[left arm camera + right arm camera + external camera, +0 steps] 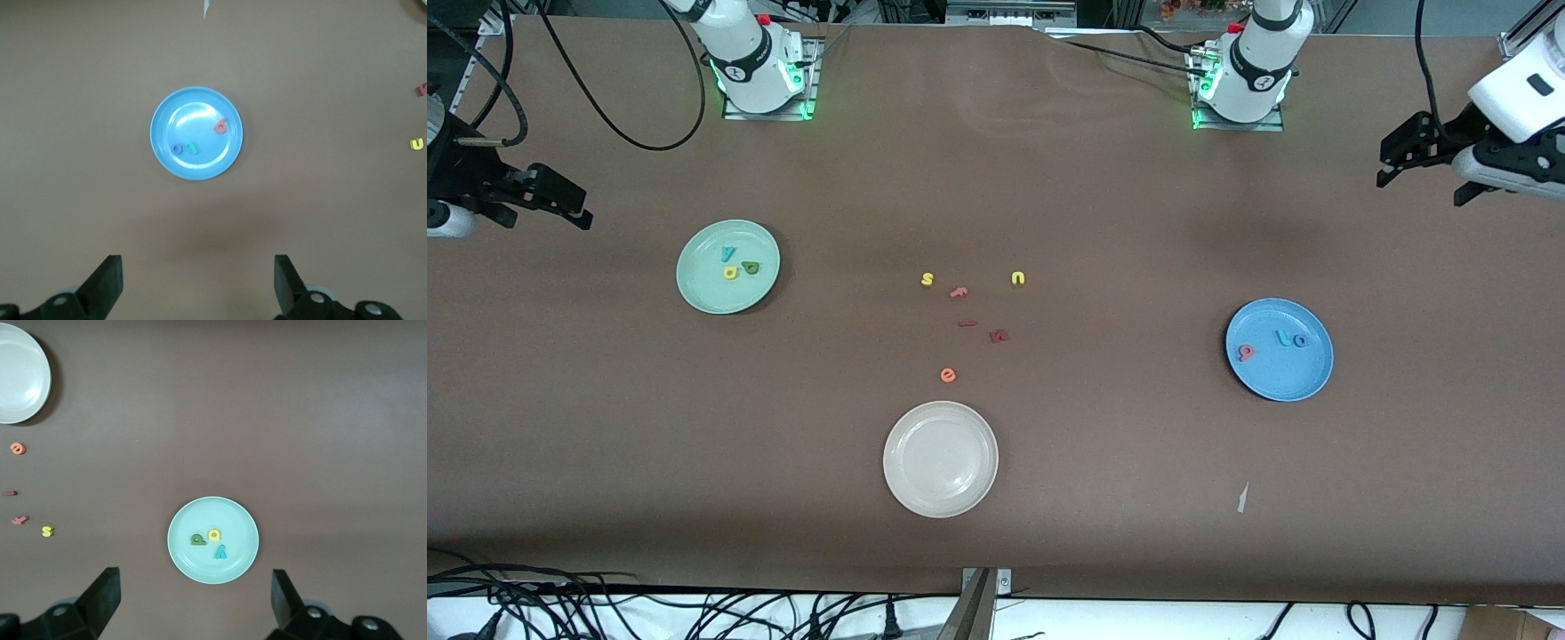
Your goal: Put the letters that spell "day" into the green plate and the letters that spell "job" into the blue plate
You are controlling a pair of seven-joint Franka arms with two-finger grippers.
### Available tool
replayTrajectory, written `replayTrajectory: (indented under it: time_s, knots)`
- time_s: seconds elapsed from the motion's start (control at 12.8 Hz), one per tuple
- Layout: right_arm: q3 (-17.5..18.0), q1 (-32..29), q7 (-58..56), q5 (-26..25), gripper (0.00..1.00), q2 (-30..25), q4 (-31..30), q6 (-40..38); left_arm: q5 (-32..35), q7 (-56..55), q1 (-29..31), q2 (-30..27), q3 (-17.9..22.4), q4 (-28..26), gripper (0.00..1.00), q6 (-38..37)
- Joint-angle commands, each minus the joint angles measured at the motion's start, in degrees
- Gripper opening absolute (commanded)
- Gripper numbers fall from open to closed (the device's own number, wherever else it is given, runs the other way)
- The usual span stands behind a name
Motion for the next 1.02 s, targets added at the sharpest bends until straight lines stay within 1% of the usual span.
replayTrajectory:
  time_s: [0.0,0.16,0.39,0.63,0.94]
  knots:
    - [0.02,0.05,-0.66,0.09,1.00,-0.59,-0.44,-0.30,1.90,-5.83,-0.20,2.88,-0.70,4.55,1.00,-3.24]
    - [0.02,0.05,-0.83,0.00,1.00,-0.59,-0.43,-0.30,1.89,-5.93,-0.20,3.40,-0.78,5.18,1.00,-3.42]
    - [-0.15,-0.04,-0.83,-0.17,1.00,-0.50,-0.43,-0.74,1.81,-5.93,0.33,4.98,-0.79,7.63,1.00,-3.33]
    - [-0.06,-0.04,-0.83,-0.08,1.00,-0.50,-0.43,-0.83,1.89,-6.02,0.42,5.16,-0.70,7.64,1.00,-3.51]
    - [-0.06,-0.04,-0.83,-0.08,1.00,-0.50,-0.43,-1.27,1.98,-7.94,1.21,5.16,-0.61,7.73,1.00,-6.67]
